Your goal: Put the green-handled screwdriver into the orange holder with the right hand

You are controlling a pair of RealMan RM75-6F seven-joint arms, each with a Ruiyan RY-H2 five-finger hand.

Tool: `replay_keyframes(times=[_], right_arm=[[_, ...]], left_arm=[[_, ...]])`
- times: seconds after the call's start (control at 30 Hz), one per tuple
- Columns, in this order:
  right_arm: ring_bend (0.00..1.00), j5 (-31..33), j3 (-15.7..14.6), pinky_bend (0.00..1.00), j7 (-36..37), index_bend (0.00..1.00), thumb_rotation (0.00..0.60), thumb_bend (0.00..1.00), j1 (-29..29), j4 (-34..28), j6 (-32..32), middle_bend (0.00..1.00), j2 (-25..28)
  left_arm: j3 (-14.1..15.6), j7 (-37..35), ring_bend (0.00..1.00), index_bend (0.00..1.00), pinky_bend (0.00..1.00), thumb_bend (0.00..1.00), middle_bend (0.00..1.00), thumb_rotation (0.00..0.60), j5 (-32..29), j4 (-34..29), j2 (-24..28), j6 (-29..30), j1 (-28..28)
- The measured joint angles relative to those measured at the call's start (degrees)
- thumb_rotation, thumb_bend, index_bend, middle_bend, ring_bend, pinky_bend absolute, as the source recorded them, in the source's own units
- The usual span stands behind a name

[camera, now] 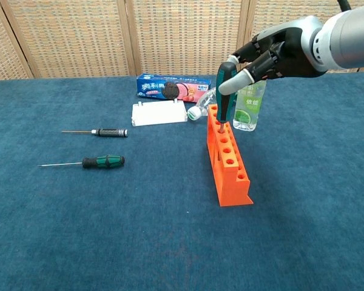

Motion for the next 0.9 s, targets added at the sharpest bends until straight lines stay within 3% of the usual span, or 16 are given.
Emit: replay_keyframes(times=[0.63,0.9], right_arm=[[0.0,-3.1,-0.2,0.0,2.0,0.37,0.6,0.19,-1.0,2.0,-2.9,0.0,-1.8],[0.0,-3.4,0.0,0.0,2.4,0.33,0.6,0.19,-1.4,1.1,-3.2,0.0,-0.7]], left_arm=[[0.1,-0.2,0.0,0.0,0.0,0.0,0.0,0.6,0.0,0.0,0.0,0.0,0.0],[0.0,-0.4,0.0,0.0,0.0,0.0,0.0,0.6,0.0,0.0,0.0,0.1,0.0]])
